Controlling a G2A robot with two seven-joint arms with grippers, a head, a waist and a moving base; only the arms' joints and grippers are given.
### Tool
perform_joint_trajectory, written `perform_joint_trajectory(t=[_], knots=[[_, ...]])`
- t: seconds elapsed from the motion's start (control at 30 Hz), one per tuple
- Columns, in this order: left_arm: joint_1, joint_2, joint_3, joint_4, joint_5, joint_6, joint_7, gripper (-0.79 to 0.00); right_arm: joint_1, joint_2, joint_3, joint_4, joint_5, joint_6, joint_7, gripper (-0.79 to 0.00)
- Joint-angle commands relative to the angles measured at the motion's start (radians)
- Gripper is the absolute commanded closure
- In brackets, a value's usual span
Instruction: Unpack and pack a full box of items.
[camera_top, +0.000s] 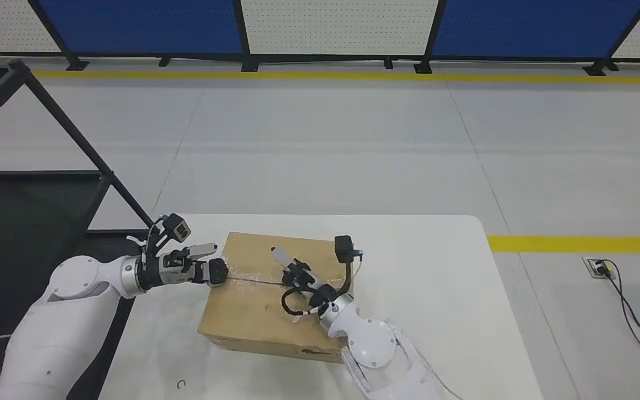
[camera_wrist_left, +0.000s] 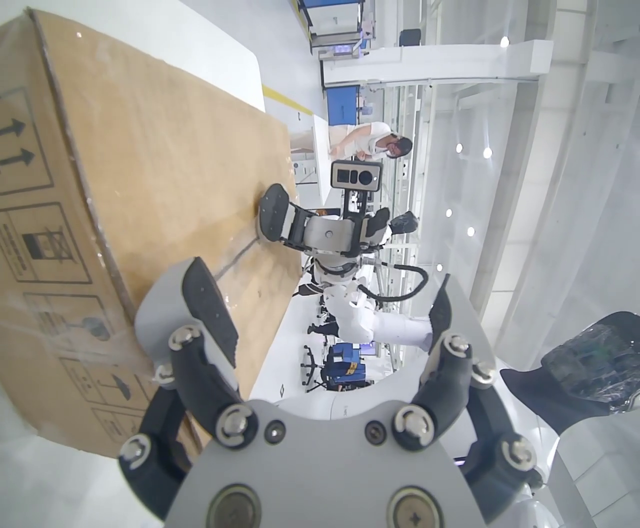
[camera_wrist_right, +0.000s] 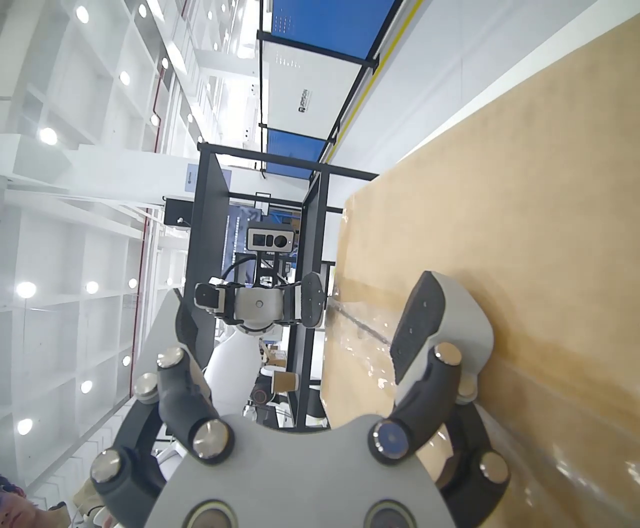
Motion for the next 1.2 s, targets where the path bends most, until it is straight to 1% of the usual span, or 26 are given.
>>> perform_joint_trajectory(t=[0.0, 0.17, 0.43, 0.8, 1.0, 1.17], knots=[[-0.002, 0.000, -0.002, 0.001, 0.001, 0.000, 0.000, -0.785, -0.033, 0.008, 0.028, -0.043, -0.007, 0.010, 0.008, -0.785], [-0.007, 0.000, -0.009, -0.002, 0.005, 0.000, 0.000, -0.785, -0.104, 0.027, 0.088, -0.127, -0.018, 0.022, 0.029, -0.785], [-0.012, -0.001, -0.013, -0.006, 0.014, -0.001, 0.001, -0.785, -0.202, 0.049, 0.175, -0.235, -0.011, 0.013, 0.022, -0.785], [-0.023, -0.001, -0.026, -0.003, 0.022, -0.007, 0.007, -0.785, -0.281, 0.071, 0.266, -0.286, 0.033, -0.014, 0.010, -0.785], [-0.025, 0.007, -0.052, -0.001, 0.016, -0.014, 0.014, -0.785, -0.306, 0.080, 0.292, -0.308, 0.058, -0.038, 0.016, -0.785], [-0.021, 0.020, -0.089, -0.002, 0.006, -0.031, 0.031, -0.785, -0.308, 0.086, 0.260, -0.335, 0.050, -0.079, 0.077, -0.785]])
